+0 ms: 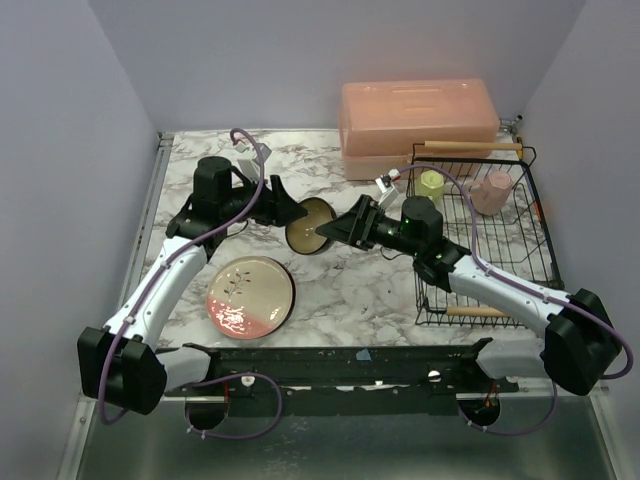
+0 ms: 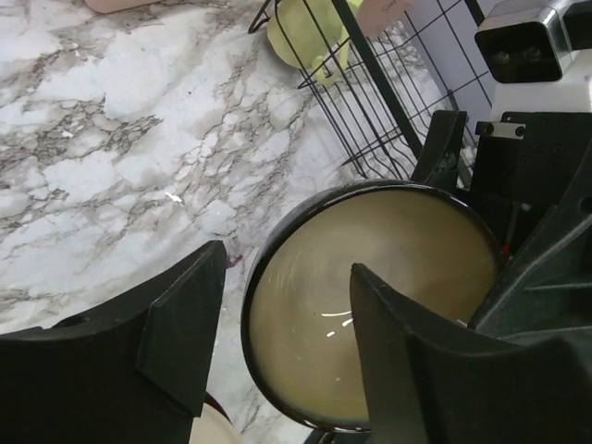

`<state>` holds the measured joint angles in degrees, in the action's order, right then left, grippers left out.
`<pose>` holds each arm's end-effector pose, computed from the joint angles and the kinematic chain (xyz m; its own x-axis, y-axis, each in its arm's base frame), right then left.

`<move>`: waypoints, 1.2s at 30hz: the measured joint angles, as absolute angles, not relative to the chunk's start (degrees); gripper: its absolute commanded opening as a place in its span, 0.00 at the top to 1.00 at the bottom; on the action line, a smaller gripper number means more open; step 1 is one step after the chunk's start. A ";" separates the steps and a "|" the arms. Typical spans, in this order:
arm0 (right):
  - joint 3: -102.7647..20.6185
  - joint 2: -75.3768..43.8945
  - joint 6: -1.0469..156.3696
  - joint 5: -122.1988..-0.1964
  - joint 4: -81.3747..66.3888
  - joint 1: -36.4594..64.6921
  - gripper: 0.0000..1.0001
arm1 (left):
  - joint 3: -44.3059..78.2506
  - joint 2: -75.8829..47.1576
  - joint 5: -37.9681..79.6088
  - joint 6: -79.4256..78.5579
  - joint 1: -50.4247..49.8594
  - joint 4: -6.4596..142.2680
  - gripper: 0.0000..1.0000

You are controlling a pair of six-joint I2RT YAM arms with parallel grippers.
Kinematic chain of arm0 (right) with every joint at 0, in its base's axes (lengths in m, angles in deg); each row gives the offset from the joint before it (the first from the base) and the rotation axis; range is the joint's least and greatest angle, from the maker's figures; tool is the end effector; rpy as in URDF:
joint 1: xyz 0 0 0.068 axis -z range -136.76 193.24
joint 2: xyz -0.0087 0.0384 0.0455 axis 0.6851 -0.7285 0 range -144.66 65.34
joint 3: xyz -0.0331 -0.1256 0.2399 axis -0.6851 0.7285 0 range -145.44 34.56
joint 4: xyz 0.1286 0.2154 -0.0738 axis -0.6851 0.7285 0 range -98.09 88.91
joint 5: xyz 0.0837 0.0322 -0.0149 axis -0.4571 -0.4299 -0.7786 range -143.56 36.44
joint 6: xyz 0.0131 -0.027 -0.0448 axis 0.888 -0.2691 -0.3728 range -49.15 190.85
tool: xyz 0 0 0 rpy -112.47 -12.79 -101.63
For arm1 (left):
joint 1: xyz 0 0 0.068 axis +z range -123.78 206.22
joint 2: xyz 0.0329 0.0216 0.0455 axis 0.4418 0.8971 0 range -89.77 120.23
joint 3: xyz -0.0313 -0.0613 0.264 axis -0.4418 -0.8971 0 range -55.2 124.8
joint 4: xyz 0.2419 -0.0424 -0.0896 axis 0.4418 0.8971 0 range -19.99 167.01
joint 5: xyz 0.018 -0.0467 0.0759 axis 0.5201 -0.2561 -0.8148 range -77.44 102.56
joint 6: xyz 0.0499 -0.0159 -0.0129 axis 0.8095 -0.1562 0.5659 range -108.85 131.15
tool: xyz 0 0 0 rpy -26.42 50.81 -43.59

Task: Load the mixed dishes into the dish rack

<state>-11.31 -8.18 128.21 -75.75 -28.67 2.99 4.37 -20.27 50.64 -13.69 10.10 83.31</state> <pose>0.2173 0.2016 0.2930 -0.7954 0.3481 -0.4961 -0.3978 0.3175 0.8608 0.2561 -0.0968 0.3374 -0.6644 -0.1521 -0.7317 0.5333 0.5894 -0.6068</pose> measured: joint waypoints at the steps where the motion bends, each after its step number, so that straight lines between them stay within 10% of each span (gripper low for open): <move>1: -11.31 -8.15 128.12 -75.34 -28.19 2.99 1.00 | 4.37 -20.56 50.60 -13.30 10.12 83.55 0.34; 24: -42.06 -4.31 104.93 -34.05 13.89 10.82 1.00 | 1.77 -32.95 41.77 -8.65 10.36 82.15 0.25; 36: -38.80 -6.27 95.84 -8.80 21.69 15.76 1.00 | 1.77 -32.43 43.52 -10.11 10.36 81.78 0.25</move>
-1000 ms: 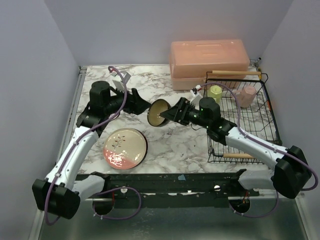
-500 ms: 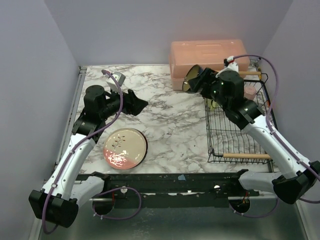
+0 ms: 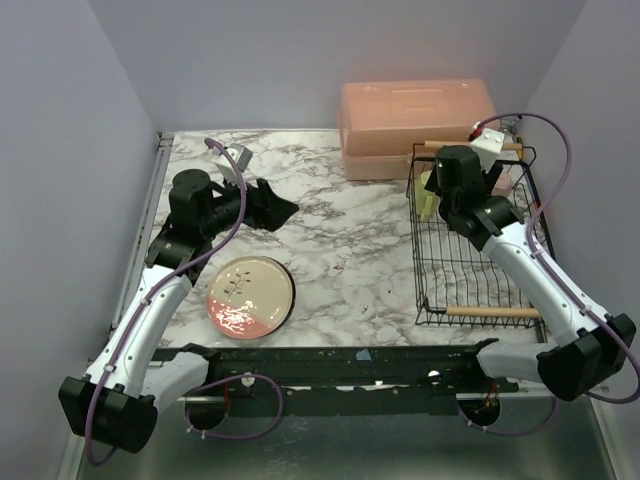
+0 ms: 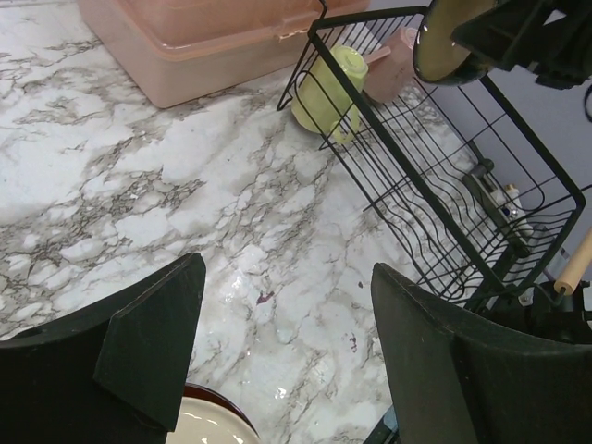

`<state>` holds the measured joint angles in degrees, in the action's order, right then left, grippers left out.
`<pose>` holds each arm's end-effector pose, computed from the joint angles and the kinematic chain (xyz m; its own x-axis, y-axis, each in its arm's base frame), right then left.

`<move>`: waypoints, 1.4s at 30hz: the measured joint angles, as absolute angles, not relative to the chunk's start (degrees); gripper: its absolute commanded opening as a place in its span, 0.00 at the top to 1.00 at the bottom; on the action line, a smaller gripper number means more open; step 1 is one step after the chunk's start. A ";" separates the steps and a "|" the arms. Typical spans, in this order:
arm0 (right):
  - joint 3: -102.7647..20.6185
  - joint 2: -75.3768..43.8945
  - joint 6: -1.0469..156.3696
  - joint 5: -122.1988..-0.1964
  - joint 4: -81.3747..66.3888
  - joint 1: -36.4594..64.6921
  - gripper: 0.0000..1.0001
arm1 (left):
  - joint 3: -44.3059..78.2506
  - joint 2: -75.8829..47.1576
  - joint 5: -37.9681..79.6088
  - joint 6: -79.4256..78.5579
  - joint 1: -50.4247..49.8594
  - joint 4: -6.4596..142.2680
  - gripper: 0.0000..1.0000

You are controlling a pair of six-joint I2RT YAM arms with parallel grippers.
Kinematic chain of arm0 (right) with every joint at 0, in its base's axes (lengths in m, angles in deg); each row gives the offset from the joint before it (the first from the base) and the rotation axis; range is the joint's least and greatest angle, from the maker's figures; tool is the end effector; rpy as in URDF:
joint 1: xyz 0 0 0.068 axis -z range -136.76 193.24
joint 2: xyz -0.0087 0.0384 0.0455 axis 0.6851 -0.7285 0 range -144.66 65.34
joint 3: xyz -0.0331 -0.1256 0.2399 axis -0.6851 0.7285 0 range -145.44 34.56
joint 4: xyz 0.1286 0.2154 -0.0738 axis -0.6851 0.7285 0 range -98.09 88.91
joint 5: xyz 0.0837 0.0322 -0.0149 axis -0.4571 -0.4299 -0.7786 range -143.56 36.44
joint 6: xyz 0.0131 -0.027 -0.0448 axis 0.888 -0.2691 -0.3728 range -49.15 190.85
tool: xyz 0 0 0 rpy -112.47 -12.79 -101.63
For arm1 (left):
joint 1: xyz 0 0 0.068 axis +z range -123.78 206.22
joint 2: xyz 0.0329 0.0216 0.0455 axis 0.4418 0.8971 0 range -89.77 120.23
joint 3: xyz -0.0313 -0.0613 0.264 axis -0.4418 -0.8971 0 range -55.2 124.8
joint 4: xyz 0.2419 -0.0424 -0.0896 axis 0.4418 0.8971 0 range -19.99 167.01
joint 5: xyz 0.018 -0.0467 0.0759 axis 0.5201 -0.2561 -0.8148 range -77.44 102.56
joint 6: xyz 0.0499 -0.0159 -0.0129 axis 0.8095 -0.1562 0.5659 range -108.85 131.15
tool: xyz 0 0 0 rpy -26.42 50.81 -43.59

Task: Load the mixed dishes into the dish rack

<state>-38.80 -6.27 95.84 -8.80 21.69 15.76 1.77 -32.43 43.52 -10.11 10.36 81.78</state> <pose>0.2488 0.1012 0.3849 -0.2834 0.1909 -0.9398 0.3789 0.9225 0.0731 0.2115 -0.0791 0.3722 -0.4490 -0.1956 -0.8719 0.5959 0.6615 -0.4553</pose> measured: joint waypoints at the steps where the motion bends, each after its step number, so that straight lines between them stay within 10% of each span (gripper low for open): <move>1: -37.64 -6.65 95.86 -8.39 21.67 17.05 1.00 | 1.75 -32.34 43.72 -10.26 10.36 81.73 0.25; 42: -35.00 -33.36 89.37 -2.40 25.87 26.82 0.91 | 1.55 -28.47 46.95 -13.00 10.36 80.36 0.25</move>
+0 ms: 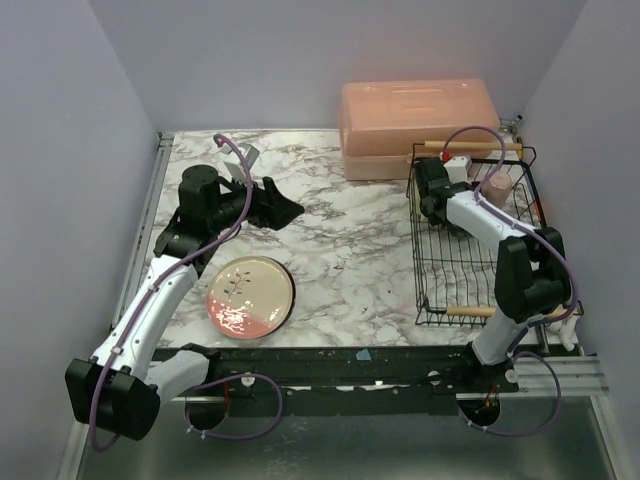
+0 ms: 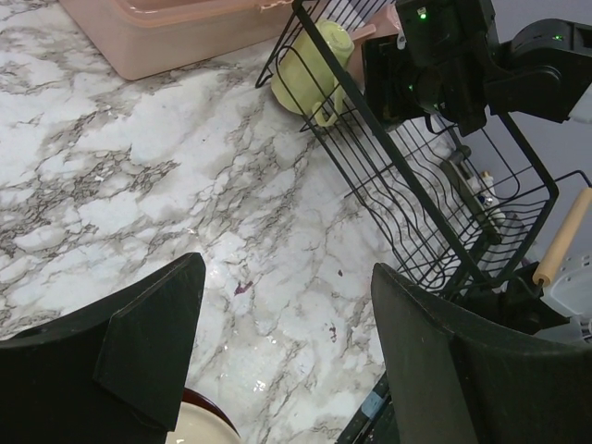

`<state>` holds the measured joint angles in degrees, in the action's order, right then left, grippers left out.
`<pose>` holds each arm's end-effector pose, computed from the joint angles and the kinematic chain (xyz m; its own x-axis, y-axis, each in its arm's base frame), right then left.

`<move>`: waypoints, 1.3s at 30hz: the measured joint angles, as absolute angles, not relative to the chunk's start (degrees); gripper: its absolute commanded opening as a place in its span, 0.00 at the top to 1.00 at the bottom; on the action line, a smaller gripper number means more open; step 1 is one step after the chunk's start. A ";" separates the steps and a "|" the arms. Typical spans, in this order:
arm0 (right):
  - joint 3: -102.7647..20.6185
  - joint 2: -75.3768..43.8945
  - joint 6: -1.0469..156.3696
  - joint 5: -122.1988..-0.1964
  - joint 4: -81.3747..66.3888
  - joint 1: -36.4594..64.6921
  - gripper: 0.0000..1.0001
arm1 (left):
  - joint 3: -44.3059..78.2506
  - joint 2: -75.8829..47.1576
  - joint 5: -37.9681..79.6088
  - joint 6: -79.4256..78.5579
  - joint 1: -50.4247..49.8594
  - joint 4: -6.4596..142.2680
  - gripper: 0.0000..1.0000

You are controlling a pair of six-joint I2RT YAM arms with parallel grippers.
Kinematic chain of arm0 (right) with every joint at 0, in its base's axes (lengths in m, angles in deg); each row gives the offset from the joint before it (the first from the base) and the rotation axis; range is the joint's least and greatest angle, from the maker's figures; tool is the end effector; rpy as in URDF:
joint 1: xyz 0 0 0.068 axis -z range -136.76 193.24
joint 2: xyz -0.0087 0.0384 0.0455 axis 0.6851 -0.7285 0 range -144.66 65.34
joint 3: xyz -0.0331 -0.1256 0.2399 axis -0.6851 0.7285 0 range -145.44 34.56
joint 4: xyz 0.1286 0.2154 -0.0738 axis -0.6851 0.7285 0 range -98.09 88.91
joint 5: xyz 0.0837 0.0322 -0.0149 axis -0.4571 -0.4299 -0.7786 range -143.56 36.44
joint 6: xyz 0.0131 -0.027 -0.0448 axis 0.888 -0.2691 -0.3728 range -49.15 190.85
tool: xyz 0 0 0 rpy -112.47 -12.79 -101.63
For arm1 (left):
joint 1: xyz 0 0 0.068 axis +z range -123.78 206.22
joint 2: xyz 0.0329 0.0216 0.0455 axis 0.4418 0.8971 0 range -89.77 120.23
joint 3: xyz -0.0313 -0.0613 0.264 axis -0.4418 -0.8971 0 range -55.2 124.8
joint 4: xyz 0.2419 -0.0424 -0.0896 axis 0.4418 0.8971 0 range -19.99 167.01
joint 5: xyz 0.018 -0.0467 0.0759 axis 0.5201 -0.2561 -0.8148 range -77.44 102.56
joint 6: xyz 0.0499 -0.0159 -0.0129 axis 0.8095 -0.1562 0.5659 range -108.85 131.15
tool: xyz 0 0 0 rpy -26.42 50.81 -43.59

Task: Load the mixed dishes into the dish rack

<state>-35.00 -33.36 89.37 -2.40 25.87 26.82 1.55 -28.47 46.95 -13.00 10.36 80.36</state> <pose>0.3404 0.0715 0.2217 -0.7601 -0.0162 -0.6497 0.4242 0.7450 -0.5148 0.2274 -0.0855 0.3589 -0.5328 -0.1995 -0.8224 0.5837 0.6170 -0.5279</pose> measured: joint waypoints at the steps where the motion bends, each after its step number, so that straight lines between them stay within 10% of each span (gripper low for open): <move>1: -35.22 -33.44 88.87 -2.73 25.74 26.82 0.85 | 1.55 -28.41 47.08 -13.13 10.36 80.36 0.25; 15: -35.33 -33.51 85.72 -5.13 22.39 26.82 0.11 | 1.55 -27.71 48.00 -13.74 10.36 80.36 0.25; 39: -33.67 -26.58 85.79 -9.39 20.23 25.44 0.03 | 1.55 -25.19 49.07 -13.96 10.36 80.18 0.24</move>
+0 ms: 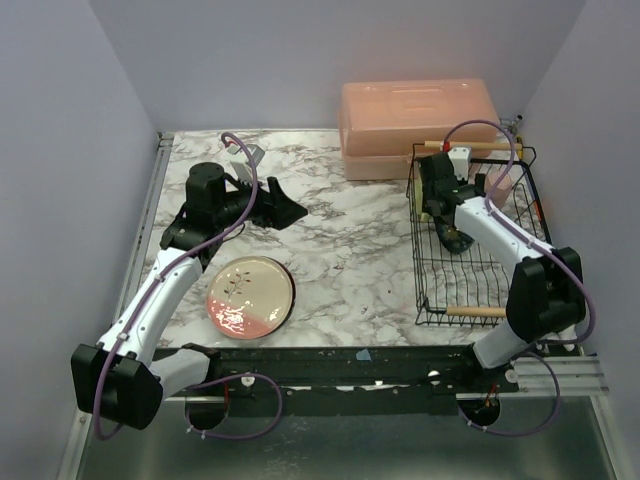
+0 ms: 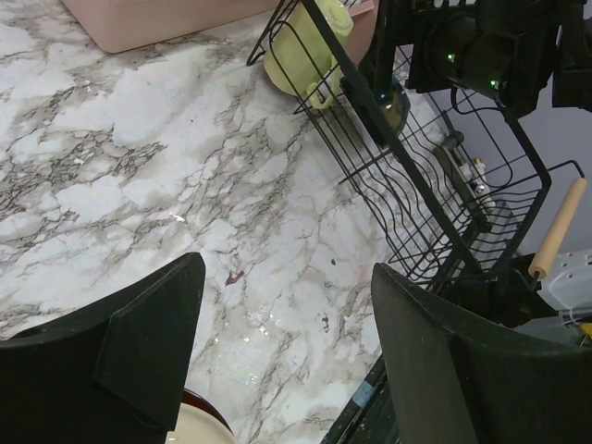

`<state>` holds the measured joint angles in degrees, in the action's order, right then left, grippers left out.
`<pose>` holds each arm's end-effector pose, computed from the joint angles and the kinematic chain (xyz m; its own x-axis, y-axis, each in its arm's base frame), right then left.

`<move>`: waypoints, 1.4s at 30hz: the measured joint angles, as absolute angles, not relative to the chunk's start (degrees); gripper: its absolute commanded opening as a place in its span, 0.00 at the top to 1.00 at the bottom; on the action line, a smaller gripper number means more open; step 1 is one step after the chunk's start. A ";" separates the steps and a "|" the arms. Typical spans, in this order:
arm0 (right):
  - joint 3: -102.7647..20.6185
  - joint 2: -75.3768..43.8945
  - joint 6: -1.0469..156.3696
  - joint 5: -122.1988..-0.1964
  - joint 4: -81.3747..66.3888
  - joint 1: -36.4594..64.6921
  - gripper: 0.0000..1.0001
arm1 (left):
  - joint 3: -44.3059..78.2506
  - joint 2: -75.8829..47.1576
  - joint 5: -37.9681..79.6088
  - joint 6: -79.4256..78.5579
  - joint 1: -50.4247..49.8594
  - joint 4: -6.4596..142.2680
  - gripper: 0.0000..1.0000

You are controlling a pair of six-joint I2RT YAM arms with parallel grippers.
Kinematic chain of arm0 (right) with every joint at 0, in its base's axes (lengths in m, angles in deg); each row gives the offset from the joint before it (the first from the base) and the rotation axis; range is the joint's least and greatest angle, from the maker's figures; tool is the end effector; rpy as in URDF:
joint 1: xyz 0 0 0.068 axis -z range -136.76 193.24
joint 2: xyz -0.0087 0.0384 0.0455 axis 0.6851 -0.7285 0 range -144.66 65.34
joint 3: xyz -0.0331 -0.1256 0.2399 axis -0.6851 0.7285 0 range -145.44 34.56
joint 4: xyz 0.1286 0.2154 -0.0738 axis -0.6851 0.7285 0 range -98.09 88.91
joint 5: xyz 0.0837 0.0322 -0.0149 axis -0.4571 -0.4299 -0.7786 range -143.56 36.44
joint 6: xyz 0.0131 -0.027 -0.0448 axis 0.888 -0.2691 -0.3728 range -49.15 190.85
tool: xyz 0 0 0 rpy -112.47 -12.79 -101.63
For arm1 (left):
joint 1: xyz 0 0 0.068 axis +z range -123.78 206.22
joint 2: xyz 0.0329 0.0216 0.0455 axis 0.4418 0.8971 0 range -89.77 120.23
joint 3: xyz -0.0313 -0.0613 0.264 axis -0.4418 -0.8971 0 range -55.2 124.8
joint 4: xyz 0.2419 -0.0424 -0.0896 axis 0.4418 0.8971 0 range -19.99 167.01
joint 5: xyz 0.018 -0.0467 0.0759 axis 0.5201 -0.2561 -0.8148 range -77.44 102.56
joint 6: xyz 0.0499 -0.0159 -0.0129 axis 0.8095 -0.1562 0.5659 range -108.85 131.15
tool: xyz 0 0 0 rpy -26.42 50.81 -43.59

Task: Load the mixed dishes into the dish rack

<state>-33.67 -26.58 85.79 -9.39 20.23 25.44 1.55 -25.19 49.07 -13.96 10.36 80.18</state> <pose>0.3299 0.0799 0.2554 -0.6763 -0.0228 -0.7363 0.3762 0.8487 -0.3718 0.2396 -0.0901 0.3463 -0.5934 -0.1859 -0.7831 0.5656 0.5959 -0.5701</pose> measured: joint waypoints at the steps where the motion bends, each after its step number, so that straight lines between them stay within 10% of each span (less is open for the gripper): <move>1: -33.67 -25.95 85.79 -9.42 20.14 25.13 0.03 | 1.55 -25.13 49.25 -13.96 10.36 80.05 0.24; 15: -32.11 -21.12 87.45 -14.53 19.00 24.06 0.08 | 1.16 -24.82 49.09 -12.84 10.36 79.53 0.23; 28: -17.16 -2.65 100.34 -33.52 20.25 24.09 0.62 | 0.33 -26.50 44.28 -9.37 9.75 79.59 0.22; 42: -12.92 -10.84 107.73 -37.74 16.80 25.48 0.71 | -0.39 -33.98 44.59 -12.25 9.59 82.39 0.17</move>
<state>-12.92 -10.84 107.73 -37.74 16.80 25.48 -0.39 -33.98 44.59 -12.25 9.59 82.39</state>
